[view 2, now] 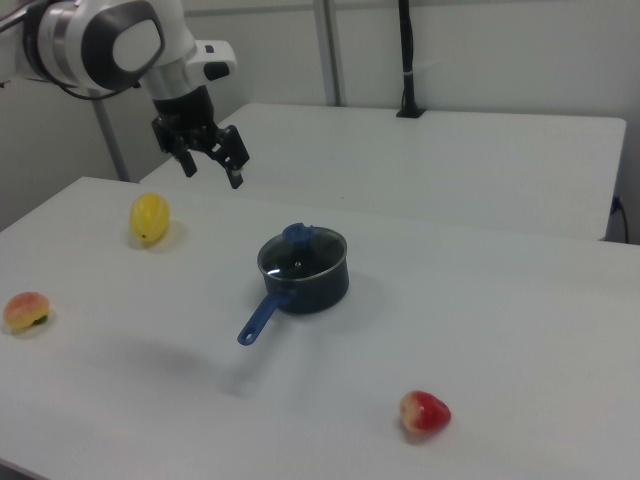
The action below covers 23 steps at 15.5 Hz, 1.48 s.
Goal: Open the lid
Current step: 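Move the open gripper toward the blue knob of the saucepan lid, then lower the gripper onto the blue lid knob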
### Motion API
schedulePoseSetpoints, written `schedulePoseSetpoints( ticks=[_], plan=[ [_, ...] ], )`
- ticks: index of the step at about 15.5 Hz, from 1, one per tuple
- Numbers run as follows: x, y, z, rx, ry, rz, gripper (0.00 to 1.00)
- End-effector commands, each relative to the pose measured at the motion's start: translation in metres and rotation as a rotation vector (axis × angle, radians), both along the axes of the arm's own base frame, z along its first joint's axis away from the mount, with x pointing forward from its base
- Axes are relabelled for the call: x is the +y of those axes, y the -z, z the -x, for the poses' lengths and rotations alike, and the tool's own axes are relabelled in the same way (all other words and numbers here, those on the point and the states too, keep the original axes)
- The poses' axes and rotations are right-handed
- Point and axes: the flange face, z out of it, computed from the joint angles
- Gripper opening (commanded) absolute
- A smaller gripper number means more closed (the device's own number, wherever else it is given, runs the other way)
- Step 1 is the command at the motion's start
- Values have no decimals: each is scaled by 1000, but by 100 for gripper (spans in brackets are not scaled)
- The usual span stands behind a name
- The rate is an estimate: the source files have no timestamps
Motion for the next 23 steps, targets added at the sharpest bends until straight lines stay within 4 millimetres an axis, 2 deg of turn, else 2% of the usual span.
schedulePoseSetpoints(
  ticks=[1, 8, 15, 20, 23],
  plan=[
    [-10, 7, -16, -53, -6, 3, 100],
    [-22, 52, -50, -110, 31, 7, 100],
    [-21, 98, -78, -155, 81, 26, 100],
    [-18, 130, -91, -150, 90, 66, 100],
    [-17, 141, -95, -153, 101, 72, 100]
  ],
)
